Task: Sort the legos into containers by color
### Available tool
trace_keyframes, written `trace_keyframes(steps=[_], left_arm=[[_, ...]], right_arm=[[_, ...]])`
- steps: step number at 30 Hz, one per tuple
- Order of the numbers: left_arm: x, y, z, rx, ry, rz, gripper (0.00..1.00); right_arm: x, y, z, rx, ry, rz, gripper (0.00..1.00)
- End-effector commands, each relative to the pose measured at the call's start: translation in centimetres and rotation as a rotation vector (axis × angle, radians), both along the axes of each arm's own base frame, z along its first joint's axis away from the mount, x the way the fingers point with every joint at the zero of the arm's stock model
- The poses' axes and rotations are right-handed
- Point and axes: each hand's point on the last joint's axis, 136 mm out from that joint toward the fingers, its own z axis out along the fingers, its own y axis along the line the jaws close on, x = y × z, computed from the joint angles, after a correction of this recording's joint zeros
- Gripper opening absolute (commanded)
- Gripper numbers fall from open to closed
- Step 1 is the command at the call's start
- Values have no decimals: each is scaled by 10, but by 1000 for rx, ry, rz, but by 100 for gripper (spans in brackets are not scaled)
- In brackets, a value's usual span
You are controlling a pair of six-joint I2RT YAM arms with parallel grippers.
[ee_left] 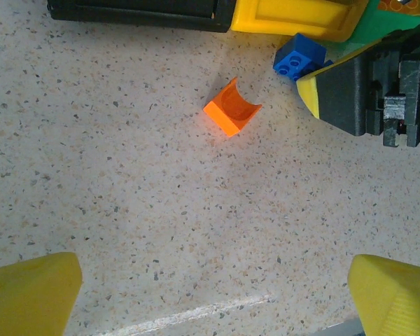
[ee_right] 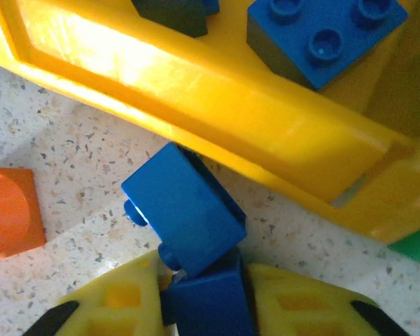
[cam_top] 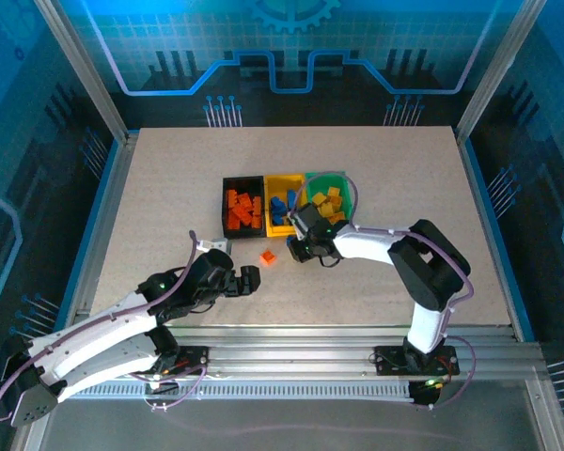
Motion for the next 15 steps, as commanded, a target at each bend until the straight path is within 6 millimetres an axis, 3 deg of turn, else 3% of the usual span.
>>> trace_keyframes(steps=[1,5,9,12,15], left_arm=[[2,5,-2,0,-2,33,99],[2,7,-5,8,1,40,99],[1,11,-10,17,13,60,99],[0,13,-15,14,20,77,99],[-1,14,-17,6,27,87,99]], right_arm=[[-14,-1,17,18,-17,11,21],[-28,-7,43,68,-34,6,15],[-32,-10,85,146,-88,-12,15],[-17,-3,114,185,-125,-31,16],[13,6,123,163,-135,-82,18]])
